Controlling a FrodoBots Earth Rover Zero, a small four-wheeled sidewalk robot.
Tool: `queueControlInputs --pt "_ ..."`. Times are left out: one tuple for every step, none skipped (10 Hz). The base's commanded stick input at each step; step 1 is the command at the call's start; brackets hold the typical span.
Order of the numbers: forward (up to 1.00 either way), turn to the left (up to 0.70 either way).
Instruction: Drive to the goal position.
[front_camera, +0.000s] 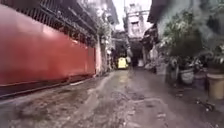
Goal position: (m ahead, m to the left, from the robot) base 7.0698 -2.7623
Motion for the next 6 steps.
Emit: queueControlInputs --pt "1.0 0.0" --pt "1.0 0.0" --pt "1.0 0.0" --pt "1.0 0.0" --pt "1.0 0.0" --pt "1.0 0.0"
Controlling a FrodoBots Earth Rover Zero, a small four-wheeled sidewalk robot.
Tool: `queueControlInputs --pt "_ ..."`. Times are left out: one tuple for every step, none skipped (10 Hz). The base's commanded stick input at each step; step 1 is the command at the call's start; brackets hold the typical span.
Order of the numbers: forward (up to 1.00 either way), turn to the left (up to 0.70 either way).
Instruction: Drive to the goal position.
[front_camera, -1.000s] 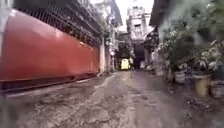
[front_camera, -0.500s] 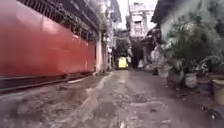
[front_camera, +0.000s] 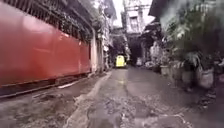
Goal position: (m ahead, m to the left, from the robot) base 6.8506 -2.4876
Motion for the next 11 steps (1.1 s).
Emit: queueControlInputs --pt "1.0 0.0" --pt "1.0 -0.03" --pt "1.0 -0.25" --pt "1.0 0.0" --pt "1.0 0.0" --pt "1.0 0.0" --pt "1.0 0.0" --pt "1.0 0.0" --pt "1.0 0.0" --pt "1.0 0.0" --pt "1.0 0.0"
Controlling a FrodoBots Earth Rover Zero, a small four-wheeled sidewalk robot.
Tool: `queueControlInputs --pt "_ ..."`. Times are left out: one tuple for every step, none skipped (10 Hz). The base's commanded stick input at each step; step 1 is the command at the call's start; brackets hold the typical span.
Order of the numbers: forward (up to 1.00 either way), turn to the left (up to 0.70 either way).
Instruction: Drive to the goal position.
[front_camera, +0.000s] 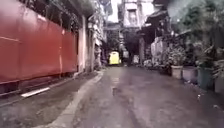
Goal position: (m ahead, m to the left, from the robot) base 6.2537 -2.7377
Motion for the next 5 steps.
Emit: queueControlInputs --pt "1.0 0.0" --pt "1.0 0.0" --pt "1.0 0.0" --pt "1.0 0.0" --pt "1.0 0.0"
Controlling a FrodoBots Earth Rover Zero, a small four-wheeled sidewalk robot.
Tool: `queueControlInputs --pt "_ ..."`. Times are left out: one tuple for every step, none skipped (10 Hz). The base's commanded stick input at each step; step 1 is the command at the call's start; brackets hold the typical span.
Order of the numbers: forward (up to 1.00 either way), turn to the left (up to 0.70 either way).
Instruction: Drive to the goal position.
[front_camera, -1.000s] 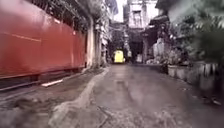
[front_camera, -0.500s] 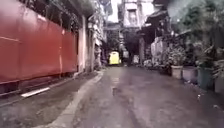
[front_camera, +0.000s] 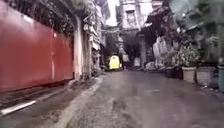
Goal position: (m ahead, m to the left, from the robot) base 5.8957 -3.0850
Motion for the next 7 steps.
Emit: queueControlInputs --pt "1.0 0.0" --pt "1.0 0.0" --pt "1.0 0.0" --pt "1.0 0.0" --pt "1.0 0.0" --pt "1.0 0.0" --pt "1.0 0.0"
